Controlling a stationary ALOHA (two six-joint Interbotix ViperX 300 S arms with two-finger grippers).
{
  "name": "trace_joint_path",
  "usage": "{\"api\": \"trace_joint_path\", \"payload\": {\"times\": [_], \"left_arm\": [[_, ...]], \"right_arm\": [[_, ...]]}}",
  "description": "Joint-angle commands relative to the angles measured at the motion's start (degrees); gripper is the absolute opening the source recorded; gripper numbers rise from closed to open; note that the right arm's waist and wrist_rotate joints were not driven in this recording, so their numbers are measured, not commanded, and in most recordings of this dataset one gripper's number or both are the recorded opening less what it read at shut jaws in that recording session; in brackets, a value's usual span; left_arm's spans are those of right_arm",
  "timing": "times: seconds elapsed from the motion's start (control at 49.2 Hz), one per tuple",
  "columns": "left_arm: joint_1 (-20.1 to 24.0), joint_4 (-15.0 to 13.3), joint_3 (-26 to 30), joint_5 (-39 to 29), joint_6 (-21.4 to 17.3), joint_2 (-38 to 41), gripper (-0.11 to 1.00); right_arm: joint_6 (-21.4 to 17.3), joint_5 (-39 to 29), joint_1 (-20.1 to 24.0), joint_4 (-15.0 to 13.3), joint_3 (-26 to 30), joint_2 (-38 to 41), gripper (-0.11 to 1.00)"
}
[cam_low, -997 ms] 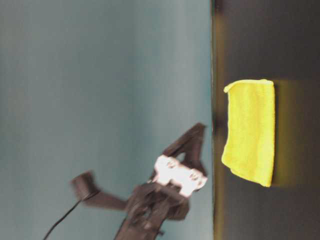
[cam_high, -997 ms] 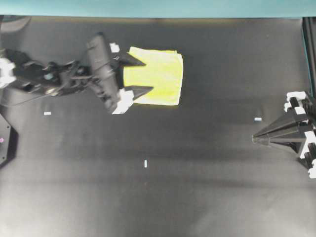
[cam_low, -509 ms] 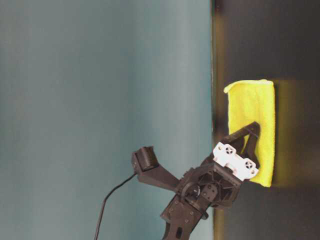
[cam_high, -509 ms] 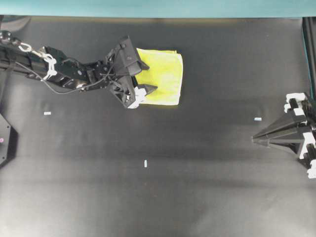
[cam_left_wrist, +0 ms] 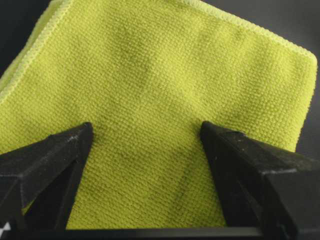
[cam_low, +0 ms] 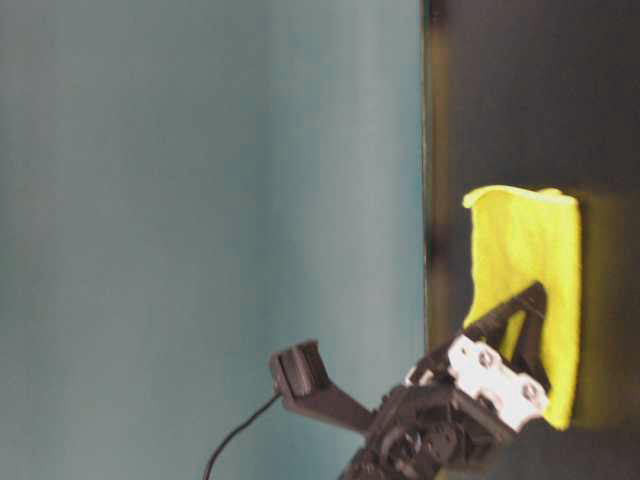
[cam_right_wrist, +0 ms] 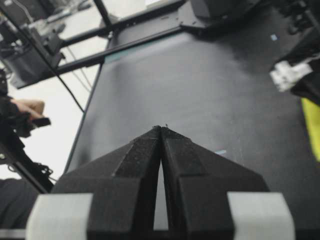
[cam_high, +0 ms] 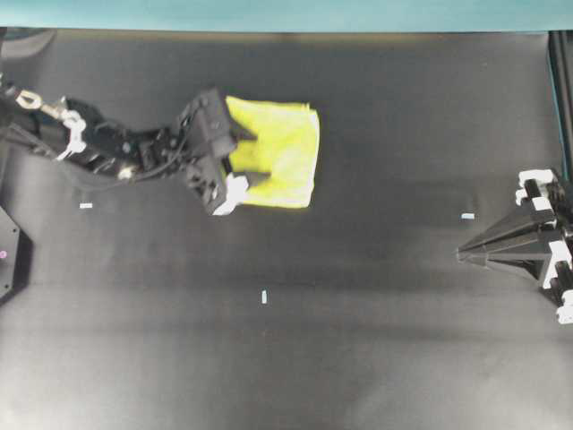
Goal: Push a yellow cloth with the left arm to wipe the desk.
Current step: 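Close the left gripper on the yellow cloth's near edge, then drag the held cloth with the left gripper toward the bottom-left corner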
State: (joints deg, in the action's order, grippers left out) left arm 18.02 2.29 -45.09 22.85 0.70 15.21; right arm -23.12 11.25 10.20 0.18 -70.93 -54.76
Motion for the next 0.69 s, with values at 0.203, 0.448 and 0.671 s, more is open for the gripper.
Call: {"api": "trace_joint_path", "payload": {"times": [0.203,0.448,0.671], "left_arm": [[-8.2,0.2,-7.9,0.2,0.5,-5.1,0.85],[-16.3,0.2,-13.2,0.1,1.8,-8.5,0.85],[-26.0,0.3,-15.6,-0.6,4.1,-11.2,0.85]], "right_arm": [[-0.1,0.4,0.0,0.1,0.4,0.3,-0.01],[-0.1,0.5,0.0,0.1,0.4,0.4,-0.01],[0.0,0.7,0.0,0.2,0.4,0.4,-0.01]]}}
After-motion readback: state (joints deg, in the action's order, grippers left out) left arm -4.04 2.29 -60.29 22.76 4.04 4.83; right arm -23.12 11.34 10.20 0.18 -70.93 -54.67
